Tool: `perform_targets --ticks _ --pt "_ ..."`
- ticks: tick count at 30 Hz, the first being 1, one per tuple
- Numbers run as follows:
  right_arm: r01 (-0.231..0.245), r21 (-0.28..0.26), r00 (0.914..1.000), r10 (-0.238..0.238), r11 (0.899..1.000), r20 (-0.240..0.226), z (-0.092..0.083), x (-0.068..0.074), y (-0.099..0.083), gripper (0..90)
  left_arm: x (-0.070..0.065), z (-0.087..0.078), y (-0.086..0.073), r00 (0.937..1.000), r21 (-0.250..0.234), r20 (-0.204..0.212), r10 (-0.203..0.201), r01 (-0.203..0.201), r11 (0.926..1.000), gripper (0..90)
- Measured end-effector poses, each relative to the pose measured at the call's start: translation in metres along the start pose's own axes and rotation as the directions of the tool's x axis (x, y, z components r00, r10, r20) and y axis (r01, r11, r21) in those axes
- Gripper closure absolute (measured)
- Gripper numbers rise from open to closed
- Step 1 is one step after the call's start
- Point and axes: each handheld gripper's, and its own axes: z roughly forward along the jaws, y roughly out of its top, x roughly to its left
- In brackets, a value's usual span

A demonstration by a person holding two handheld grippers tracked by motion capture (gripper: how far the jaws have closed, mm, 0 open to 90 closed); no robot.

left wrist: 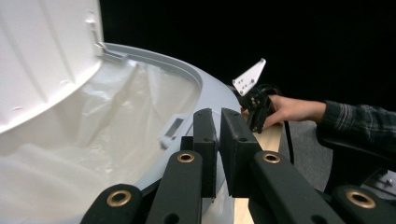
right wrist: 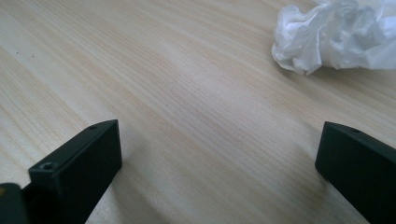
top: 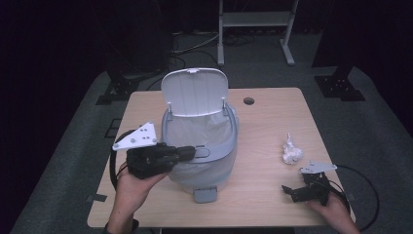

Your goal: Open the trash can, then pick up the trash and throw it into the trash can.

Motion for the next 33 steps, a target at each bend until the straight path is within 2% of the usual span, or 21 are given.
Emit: perform_targets --ticks 8,13,20,22,27,33 --pt "0.000 0.000 1.0000 0.000 1.000 0.000 0.000 0.000 0.000 0.0 0.004 -0.023 -0.003 0.9993 -0.020 -0.036 -0.009 0.008 0.9998 84.6" --pt "-0.001 0.000 1.0000 0.001 1.000 0.000 0.000 0.000 0.000 0.0 0.007 -0.039 -0.008 0.9968 -0.025 -0.077 -0.023 0.021 0.9995 84.5" --pt "-0.001 0.001 1.0000 0.001 1.000 0.000 0.000 0.000 0.000 0.0 0.010 -0.054 -0.013 0.9932 -0.034 -0.110 -0.037 0.034 0.9989 83.8" --pt "-0.001 0.001 1.0000 0.001 1.000 0.000 0.000 0.000 0.000 0.0 0.012 -0.062 -0.015 0.9895 -0.033 -0.139 -0.040 0.035 0.9988 83.3" --pt "0.004 0.000 1.0000 -0.004 1.000 -0.004 -0.002 0.000 -0.003 0.0 0.017 -0.068 -0.022 0.9816 -0.020 -0.183 -0.054 0.051 0.9985 77.9" --pt "0.007 0.000 0.9999 -0.007 1.000 -0.008 -0.003 -0.001 -0.004 0.0 0.024 -0.072 -0.033 0.9725 0.005 -0.222 -0.071 0.074 0.9973 64.2"
